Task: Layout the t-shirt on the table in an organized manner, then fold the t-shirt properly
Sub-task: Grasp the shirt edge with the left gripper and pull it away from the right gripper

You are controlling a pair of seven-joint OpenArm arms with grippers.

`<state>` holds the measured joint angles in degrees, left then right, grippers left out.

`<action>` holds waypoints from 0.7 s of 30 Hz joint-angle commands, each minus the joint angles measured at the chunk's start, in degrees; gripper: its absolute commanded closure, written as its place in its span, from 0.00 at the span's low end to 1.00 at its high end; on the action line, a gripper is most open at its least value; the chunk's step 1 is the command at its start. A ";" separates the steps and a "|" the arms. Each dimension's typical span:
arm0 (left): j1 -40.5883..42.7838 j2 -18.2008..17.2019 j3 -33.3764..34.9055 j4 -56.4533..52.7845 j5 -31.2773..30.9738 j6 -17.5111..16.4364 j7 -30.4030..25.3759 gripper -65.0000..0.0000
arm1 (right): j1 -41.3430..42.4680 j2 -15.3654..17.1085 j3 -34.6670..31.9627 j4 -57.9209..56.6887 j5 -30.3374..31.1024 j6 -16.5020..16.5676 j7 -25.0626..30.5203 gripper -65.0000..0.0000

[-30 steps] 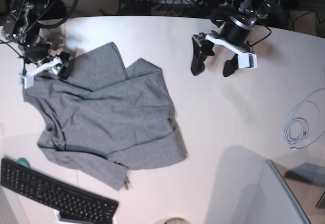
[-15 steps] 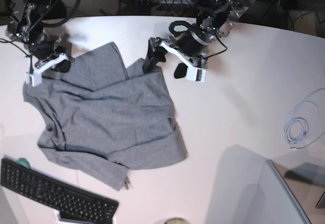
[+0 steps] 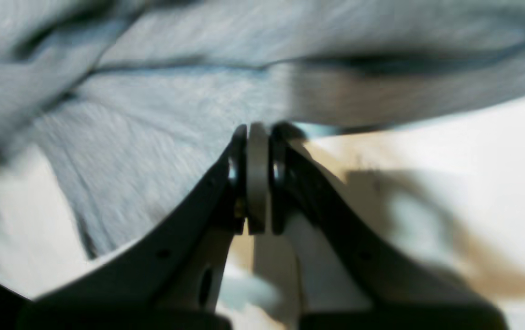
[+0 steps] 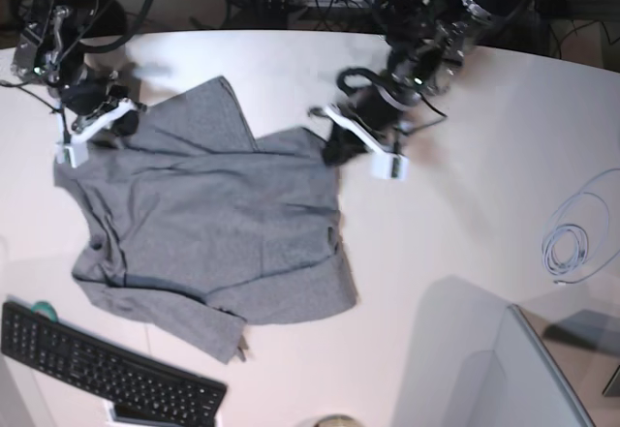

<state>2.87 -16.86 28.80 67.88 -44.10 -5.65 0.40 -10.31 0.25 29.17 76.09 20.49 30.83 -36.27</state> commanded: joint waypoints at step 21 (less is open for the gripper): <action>-5.56 -2.61 -13.54 35.11 25.85 4.73 29.18 1.00 | 2.00 4.01 -1.43 33.40 1.18 -1.33 -22.32 1.00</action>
<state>-1.85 -18.74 15.84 102.32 -18.46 -1.89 30.72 -8.91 3.88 27.75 108.55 20.62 29.43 -59.66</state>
